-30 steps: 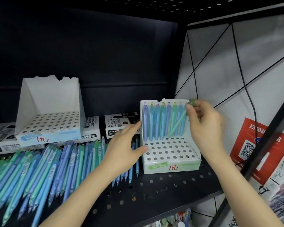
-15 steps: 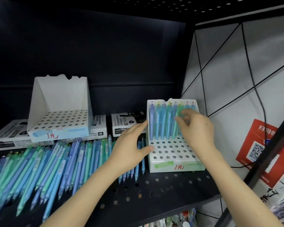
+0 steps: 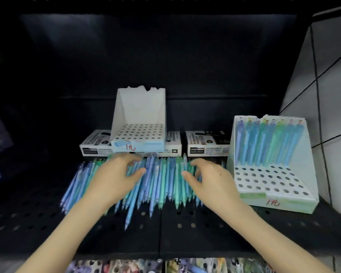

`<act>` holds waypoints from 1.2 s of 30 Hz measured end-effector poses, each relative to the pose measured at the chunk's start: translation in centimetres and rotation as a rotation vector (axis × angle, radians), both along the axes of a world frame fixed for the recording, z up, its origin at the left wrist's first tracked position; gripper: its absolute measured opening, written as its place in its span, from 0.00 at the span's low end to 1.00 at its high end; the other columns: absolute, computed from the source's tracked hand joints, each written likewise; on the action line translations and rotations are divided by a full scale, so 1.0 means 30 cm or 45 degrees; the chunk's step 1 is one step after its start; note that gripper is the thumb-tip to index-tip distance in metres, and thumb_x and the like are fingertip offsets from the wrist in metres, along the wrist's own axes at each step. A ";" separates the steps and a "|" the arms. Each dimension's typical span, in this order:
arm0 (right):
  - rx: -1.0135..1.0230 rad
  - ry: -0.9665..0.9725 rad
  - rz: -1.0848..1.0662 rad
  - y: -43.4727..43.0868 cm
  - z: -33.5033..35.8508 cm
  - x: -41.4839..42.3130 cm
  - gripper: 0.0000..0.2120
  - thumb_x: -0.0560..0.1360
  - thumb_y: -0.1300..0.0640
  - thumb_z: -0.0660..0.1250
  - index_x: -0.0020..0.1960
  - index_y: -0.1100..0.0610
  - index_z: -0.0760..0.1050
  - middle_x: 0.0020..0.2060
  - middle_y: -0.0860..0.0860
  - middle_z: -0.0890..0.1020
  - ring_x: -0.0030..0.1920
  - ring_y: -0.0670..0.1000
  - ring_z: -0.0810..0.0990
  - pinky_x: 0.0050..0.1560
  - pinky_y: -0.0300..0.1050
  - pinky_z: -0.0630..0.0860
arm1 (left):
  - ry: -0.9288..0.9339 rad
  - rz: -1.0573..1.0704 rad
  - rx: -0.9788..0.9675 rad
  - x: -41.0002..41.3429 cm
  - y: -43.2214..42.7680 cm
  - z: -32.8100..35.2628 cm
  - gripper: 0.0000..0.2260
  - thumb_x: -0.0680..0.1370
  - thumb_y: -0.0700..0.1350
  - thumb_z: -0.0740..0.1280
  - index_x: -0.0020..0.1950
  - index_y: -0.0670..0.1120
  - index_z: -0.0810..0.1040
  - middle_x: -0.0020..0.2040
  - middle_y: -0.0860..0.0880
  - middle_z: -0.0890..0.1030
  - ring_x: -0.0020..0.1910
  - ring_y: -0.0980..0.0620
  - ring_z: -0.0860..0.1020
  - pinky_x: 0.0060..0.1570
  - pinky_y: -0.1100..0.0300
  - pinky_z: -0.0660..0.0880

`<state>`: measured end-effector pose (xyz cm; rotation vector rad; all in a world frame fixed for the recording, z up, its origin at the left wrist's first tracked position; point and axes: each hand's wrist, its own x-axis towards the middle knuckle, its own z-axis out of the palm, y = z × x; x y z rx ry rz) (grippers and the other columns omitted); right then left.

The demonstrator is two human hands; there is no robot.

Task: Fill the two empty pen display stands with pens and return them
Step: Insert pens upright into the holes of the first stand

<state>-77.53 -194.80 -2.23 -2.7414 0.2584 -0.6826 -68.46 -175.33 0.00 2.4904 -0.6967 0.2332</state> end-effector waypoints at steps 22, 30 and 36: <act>0.619 0.159 -0.104 0.039 -0.026 0.126 0.32 0.73 0.46 0.69 0.71 0.60 0.65 0.50 0.55 0.81 0.44 0.52 0.80 0.45 0.44 0.75 | 0.475 0.220 -0.241 0.082 -0.009 -0.047 0.34 0.71 0.47 0.74 0.72 0.43 0.63 0.69 0.44 0.70 0.65 0.45 0.71 0.62 0.54 0.68; 0.755 0.148 -0.090 0.025 -0.011 0.115 0.28 0.75 0.49 0.67 0.70 0.60 0.66 0.54 0.53 0.77 0.53 0.54 0.77 0.53 0.46 0.72 | 0.452 0.227 -0.473 0.118 -0.005 -0.073 0.16 0.79 0.46 0.63 0.63 0.38 0.73 0.44 0.48 0.77 0.37 0.53 0.72 0.37 0.62 0.69; 0.959 0.062 -0.049 0.011 0.005 0.108 0.27 0.74 0.52 0.69 0.69 0.60 0.68 0.57 0.54 0.77 0.55 0.50 0.75 0.54 0.41 0.69 | 0.478 0.184 -0.676 0.122 0.008 -0.056 0.08 0.81 0.45 0.58 0.46 0.43 0.73 0.35 0.46 0.70 0.33 0.50 0.67 0.35 0.56 0.65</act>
